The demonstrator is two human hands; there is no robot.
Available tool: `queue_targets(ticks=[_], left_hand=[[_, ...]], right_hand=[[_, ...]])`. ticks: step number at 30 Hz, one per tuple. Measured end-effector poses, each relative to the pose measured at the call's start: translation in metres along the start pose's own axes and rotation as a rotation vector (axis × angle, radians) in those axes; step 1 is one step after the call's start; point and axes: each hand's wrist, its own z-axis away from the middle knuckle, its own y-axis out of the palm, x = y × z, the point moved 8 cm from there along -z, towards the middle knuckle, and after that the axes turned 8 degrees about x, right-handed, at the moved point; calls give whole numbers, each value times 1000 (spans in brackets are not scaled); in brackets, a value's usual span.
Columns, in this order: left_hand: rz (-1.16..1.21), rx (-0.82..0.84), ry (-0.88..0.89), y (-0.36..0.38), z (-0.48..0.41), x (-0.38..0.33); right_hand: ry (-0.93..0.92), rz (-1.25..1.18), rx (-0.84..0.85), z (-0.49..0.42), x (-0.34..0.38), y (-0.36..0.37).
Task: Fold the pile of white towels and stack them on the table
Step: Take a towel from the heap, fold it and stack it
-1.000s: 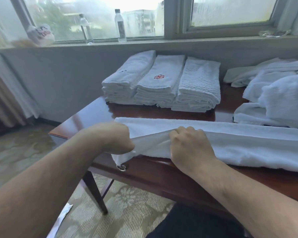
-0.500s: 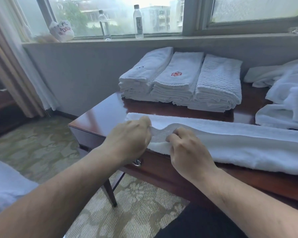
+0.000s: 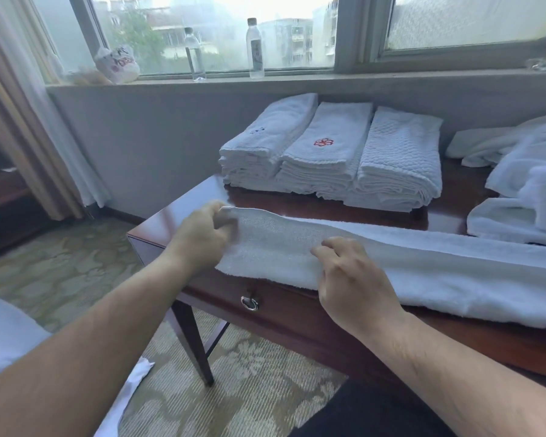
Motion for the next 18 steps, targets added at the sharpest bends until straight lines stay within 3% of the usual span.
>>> queue_targets(ticks=[3,8,18], left_hand=[[92,-60,-33,5,-18,12],[-183,-47,-181,22,-46,26],[-351,-102,-228,33,-58,31]], right_hand=[[26,37,20,-5,-5,-2],[43,20,69,-12,-18,4],[69,-57,232,-22,-32,19]])
